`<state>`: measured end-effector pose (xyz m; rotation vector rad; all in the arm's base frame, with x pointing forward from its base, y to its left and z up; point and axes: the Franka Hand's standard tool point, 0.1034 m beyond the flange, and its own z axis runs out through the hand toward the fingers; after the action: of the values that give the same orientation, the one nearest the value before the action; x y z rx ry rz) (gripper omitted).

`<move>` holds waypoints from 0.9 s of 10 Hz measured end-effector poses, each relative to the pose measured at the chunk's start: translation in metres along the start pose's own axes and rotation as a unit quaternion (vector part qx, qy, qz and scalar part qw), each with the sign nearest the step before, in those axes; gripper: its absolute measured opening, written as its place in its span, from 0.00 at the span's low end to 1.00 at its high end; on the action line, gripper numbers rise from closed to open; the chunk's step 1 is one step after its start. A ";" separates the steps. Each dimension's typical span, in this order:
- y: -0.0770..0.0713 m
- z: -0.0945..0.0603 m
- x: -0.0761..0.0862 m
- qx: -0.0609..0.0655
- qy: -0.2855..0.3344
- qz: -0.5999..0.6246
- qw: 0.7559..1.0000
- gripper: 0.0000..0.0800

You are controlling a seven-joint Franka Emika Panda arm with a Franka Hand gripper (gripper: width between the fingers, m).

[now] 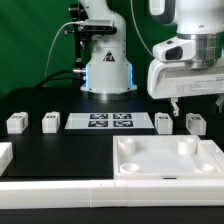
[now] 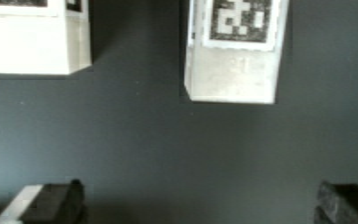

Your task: Assemble one leg

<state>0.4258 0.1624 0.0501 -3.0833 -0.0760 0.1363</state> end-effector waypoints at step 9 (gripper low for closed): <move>-0.006 0.012 -0.013 -0.002 -0.335 0.015 0.942 0.81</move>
Offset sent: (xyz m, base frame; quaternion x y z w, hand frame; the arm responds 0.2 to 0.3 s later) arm -0.0062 0.0141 0.0009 0.0489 -0.2550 0.0165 0.9656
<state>0.4115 0.1681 0.0400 -2.8836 -0.0536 1.1702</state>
